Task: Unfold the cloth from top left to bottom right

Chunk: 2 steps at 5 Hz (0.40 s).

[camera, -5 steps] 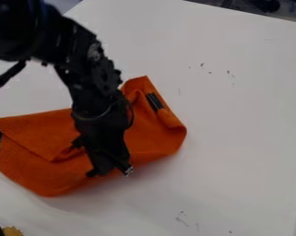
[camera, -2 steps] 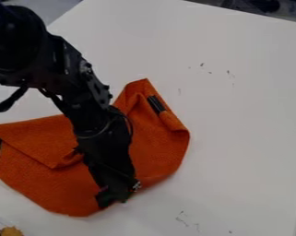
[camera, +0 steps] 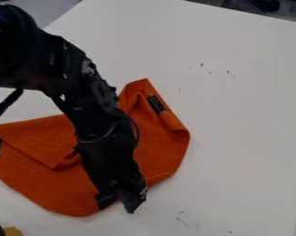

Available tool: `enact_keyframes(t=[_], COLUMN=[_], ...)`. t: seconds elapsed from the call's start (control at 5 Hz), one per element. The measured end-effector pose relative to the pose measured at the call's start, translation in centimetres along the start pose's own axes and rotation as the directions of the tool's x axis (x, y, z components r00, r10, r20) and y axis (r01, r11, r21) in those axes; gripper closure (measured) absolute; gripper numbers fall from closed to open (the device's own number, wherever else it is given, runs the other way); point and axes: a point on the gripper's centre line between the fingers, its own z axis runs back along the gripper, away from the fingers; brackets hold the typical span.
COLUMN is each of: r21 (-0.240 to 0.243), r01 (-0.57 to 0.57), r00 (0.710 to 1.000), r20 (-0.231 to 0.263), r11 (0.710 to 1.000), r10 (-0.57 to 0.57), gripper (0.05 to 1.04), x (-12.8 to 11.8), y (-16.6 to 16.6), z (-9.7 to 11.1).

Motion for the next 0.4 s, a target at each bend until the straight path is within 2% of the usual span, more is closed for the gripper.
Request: enact_keyframes(t=[0.2,0.4], r21=[0.016,0.097], r01=[-0.062,-0.032], r00=[0.998,0.999], r20=[-0.005,0.023], r11=[0.998,0.995], r10=[0.063,0.03], gripper=[0.083,0.083], x=[-0.32,-0.09], y=[-1.84,-2.26], z=[1.32,1.47])
